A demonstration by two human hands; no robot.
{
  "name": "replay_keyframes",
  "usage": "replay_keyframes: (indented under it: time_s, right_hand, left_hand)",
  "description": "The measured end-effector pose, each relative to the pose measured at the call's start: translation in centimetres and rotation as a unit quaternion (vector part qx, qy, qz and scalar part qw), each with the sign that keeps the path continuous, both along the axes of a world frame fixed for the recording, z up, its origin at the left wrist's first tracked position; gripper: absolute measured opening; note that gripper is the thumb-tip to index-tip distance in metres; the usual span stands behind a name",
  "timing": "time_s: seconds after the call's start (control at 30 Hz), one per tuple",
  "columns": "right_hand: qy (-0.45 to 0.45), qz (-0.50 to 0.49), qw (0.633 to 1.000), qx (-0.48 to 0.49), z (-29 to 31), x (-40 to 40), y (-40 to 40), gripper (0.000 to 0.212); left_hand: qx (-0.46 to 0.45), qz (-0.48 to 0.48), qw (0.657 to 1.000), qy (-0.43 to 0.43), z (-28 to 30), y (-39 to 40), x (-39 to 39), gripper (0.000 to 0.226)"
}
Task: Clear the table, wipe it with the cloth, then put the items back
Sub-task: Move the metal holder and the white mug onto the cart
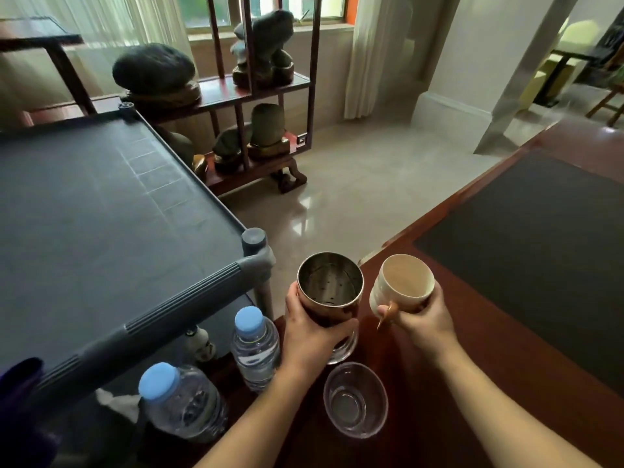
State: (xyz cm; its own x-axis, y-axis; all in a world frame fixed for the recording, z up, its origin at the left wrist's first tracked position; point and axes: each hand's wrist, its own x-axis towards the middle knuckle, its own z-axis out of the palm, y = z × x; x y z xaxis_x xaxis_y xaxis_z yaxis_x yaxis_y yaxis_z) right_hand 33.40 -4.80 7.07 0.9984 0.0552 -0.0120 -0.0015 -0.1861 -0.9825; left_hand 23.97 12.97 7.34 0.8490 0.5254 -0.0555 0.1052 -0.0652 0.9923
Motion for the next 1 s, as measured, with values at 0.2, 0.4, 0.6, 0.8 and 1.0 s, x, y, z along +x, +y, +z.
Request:
replay_keyframes:
  time_s: [0.2,0.4,0.6,0.8,1.0]
  right_hand:
    - [0.005,0.015,1.000,-0.018,-1.6,1.8,1.8,0.091]
    - [0.007,0.025,0.999,-0.033,-2.3,2.2,2.7,0.095]
    - [0.027,0.025,0.999,-0.025,-3.4,1.8,2.3,0.098]
    - [0.040,0.027,0.998,-0.041,-4.4,0.9,1.5,0.102]
    - [0.044,0.027,0.998,-0.039,-4.8,0.5,0.9,0.096]
  left_hand:
    - [0.028,0.007,0.999,0.021,-1.3,0.0,-0.6,0.115]
    - [0.045,0.004,0.999,0.029,-2.1,-0.1,-0.9,0.116]
    - [0.070,0.006,0.997,0.020,-2.4,-0.1,-0.8,0.114]
    - [0.076,-0.001,0.997,0.025,-2.3,-0.1,-0.9,0.116]
    - [0.072,0.006,0.997,0.033,-1.8,-0.1,-1.1,0.125]
